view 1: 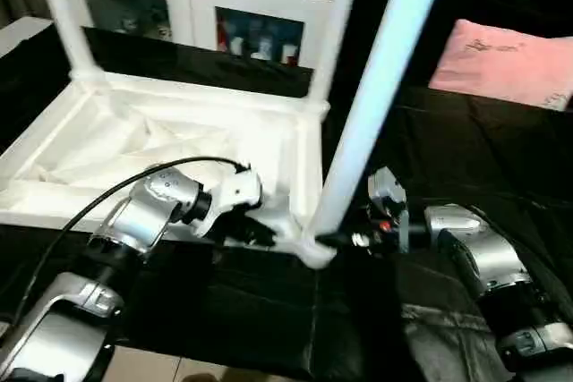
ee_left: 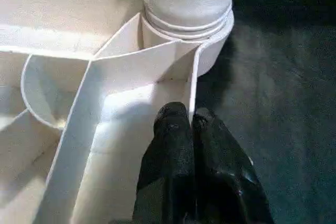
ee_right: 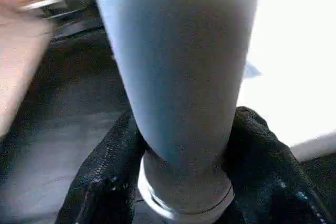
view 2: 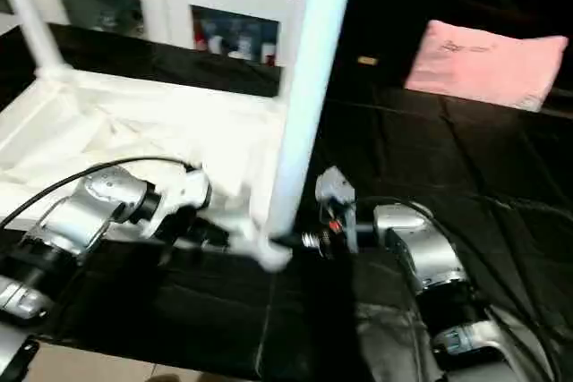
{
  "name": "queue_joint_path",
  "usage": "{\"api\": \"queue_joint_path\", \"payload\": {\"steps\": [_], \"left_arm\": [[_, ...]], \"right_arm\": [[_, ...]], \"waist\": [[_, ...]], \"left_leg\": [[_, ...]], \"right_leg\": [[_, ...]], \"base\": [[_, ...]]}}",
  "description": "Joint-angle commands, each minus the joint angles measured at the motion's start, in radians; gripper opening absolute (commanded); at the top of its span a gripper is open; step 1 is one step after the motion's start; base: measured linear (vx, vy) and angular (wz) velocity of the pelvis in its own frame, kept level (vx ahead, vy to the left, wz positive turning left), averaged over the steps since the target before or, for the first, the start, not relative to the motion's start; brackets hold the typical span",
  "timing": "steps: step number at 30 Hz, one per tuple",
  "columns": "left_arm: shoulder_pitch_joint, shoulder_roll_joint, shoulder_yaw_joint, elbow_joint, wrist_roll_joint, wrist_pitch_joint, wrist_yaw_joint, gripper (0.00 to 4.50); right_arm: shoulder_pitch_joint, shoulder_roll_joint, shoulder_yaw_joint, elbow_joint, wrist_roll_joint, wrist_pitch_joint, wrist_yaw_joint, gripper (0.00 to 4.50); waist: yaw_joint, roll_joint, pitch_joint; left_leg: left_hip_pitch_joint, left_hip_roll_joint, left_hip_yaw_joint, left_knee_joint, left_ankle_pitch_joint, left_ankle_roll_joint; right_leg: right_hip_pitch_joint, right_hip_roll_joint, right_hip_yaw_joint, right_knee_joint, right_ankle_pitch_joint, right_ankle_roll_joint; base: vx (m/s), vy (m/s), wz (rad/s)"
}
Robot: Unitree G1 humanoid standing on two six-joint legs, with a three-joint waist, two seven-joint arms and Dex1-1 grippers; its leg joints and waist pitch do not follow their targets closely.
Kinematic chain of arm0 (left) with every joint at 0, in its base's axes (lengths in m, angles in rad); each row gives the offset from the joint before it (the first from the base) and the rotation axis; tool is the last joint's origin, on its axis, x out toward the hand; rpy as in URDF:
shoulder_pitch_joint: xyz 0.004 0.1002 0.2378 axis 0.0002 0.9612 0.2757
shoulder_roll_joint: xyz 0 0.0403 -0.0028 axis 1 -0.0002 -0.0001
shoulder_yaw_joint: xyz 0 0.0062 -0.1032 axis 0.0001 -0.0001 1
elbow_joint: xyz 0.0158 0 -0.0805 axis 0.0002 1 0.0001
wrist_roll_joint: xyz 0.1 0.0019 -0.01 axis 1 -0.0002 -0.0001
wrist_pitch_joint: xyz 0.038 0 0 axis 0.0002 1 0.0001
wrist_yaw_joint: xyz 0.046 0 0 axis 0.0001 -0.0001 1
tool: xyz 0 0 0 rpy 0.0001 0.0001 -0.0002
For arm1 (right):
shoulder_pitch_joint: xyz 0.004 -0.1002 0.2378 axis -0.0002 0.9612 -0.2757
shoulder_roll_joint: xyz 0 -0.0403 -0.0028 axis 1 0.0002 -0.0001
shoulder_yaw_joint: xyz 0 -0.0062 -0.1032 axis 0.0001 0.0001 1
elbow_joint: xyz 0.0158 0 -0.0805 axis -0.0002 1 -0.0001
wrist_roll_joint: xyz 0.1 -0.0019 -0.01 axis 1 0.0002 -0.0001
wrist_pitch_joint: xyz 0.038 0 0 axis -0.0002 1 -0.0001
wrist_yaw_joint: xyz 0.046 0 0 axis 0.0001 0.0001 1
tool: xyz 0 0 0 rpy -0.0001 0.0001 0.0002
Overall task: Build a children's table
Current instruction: Rotate leg to tighten
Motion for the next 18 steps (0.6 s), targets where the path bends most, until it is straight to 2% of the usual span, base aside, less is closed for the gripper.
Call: {"api": "queue_joint_path", "payload": {"steps": [1,2,4,5,6,7,9,11,13,15,17,18], "left_arm": [[-0.033,-0.078,0.026,0.002,-0.020,0.058,0.124,0.00],[-0.044,-0.129,0.046,0.010,-0.016,0.116,0.217,0.00],[-0.053,-0.198,0.070,0.007,-0.010,0.179,0.322,0.00],[-0.056,-0.215,0.079,0.009,-0.011,0.195,0.349,0.00],[-0.056,-0.215,0.079,0.009,-0.011,0.195,0.349,0.00],[-0.064,-0.254,0.101,0.015,-0.012,0.218,0.420,0.00],[-0.072,-0.274,0.116,0.024,-0.013,0.225,0.464,0.00],[-0.081,-0.311,0.122,0.031,0.007,0.229,0.534,0.00],[-0.082,-0.317,0.121,0.031,0.013,0.227,0.546,0.00],[-0.079,-0.310,0.110,0.020,0.027,0.227,0.544,0.00],[-0.077,-0.293,0.106,0.017,0.033,0.222,0.531,0.00],[-0.076,-0.291,0.106,0.018,0.033,0.221,0.529,0.00]], "right_arm": [[0.013,0.062,0.021,-0.042,-0.009,0.049,-0.109,2.02],[0.025,0.127,0.005,-0.062,-0.032,0.099,-0.243,1.99],[0.028,0.217,-0.011,-0.062,-0.060,0.160,-0.406,1.98],[0.023,0.241,-0.015,-0.051,-0.069,0.166,-0.450,1.98],[0.023,0.241,-0.015,-0.051,-0.069,0.166,-0.450,1.97],[0.004,0.295,-0.029,-0.013,-0.082,0.171,-0.549,1.96],[-0.011,0.322,-0.035,0.013,-0.092,0.165,-0.605,1.96],[-0.067,0.394,-0.053,0.087,-0.134,0.168,-0.756,1.96],[-0.085,0.409,-0.057,0.106,-0.152,0.176,-0.792,1.96],[-0.106,0.427,-0.053,0.100,-0.170,0.158,-0.801,1.96],[-0.108,0.422,-0.052,0.092,-0.179,0.131,-0.798,2.64],[-0.107,0.419,-0.051,0.092,-0.180,0.127,-0.797,2.67]], "waist": [[-0.004,0.015,-0.059],[-0.008,0.011,-0.058],[-0.017,0.013,-0.059],[-0.025,0.014,-0.060],[-0.028,0.014,-0.060],[-0.029,0.016,-0.061],[-0.035,0.018,-0.059],[-0.039,0.018,-0.059],[-0.045,0.020,-0.059],[-0.047,0.019,-0.059],[-0.047,0.022,-0.060],[-0.046,0.022,-0.061]], "left_leg": [[-0.008,0.038,-0.012,-0.068,-0.087,0.004],[-0.013,0.037,-0.012,-0.068,-0.072,-0.001],[-0.011,0.036,-0.013,-0.068,-0.076,-0.007],[-0.012,0.035,-0.013,-0.068,-0.075,-0.011],[-0.012,0.033,-0.013,-0.067,-0.079,-0.005],[-0.012,0.033,-0.012,-0.066,-0.077,-0.002],[-0.011,0.033,-0.011,-0.066,-0.083,0.006],[-0.013,0.033,-0.013,-0.068,-0.086,0.009],[-0.011,0.033,-0.014,-0.069,-0.097,0.001],[-0.012,0.033,-0.014,-0.069,-0.098,0.007],[-0.012,0.035,-0.013,-0.070,-0.082,0.014],[-0.012,0.034,-0.012,-0.069,-0.080,0.016]], "right_leg": [[0.061,-0.104,0.056,-0.091,-0.282,-0.131],[0.062,-0.102,0.056,-0.088,-0.266,-0.127],[0.060,-0.103,0.055,-0.089,-0.267,-0.133],[0.059,-0.104,0.056,-0.089,-0.265,-0.137],[0.060,-0.104,0.056,-0.092,-0.270,-0.136],[0.060,-0.104,0.058,-0.092,-0.261,-0.139],[0.058,-0.103,0.059,-0.094,-0.249,-0.147],[0.058,-0.101,0.058,-0.093,-0.245,-0.147],[0.057,-0.102,0.057,-0.094,-0.260,-0.144],[0.059,-0.102,0.060,-0.092,-0.237,-0.140],[0.060,-0.102,0.061,-0.088,-0.192,-0.144],[0.060,-0.103,0.061,-0.088,-0.180,-0.147]], "base": [[0.000,0.000,0.00],[0.000,0.000,0.00],[0.000,0.000,0.00],[0.000,0.000,0.00],[0.000,0.000,0.00],[0.000,0.000,0.00],[0.000,0.000,0.00],[0.000,0.000,0.00],[0.000,0.000,0.00],[0.000,0.000,0.00],[0.000,0.000,0.00],[0.000,0.000,0.00]]}}
